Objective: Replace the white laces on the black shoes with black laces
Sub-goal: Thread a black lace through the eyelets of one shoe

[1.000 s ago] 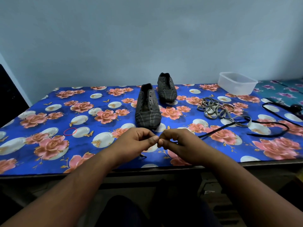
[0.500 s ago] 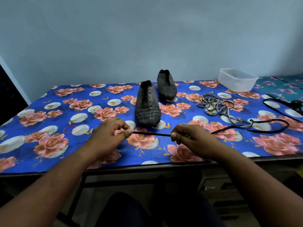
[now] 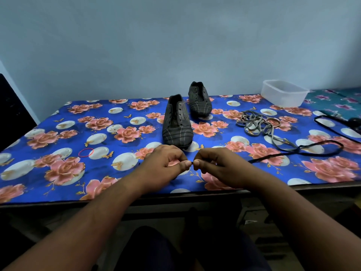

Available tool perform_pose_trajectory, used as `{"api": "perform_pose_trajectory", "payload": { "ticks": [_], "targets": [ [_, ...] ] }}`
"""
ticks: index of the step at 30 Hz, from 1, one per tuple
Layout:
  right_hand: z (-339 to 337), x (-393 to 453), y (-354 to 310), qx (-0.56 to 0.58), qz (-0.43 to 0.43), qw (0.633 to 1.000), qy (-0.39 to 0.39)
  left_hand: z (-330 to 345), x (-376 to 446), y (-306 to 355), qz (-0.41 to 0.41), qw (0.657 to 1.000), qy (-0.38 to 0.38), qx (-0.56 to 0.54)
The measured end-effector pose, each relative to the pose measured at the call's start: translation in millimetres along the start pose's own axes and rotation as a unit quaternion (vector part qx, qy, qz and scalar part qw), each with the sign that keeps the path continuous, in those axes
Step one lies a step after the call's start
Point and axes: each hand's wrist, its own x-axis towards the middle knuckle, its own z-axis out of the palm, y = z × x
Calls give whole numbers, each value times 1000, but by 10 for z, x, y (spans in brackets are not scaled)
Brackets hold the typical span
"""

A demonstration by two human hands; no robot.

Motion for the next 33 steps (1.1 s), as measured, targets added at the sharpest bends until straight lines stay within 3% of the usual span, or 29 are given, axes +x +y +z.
{"api": "perform_pose_trajectory", "payload": {
  "ticks": [3,9,13,20,25,30,33],
  "targets": [
    [-56,-67,59,-5,10,1000,3,-104,-52,-99,11,1000,19,5],
    [-143,-138,168,3,38,999,10,-449,-204,-532,-64,993,35,97],
    [-87,-81,70,5,25,1000,13,-384,-180,-327,-74,984,12,162],
    [17,14,-82,-17,-21,1000,6,-42,-78,135,-22,998,-22,61],
    [-20,-34,-7,-21,-9,1000,6,-129,-89,45,-18,995,-10,99],
    [-111,-119,126,-14,26,1000,10,-353,-195,-291,-76,994,31,67],
    [-144,-141,167,-18,35,999,14,-431,-221,-357,-119,986,11,114]
  ]
}}
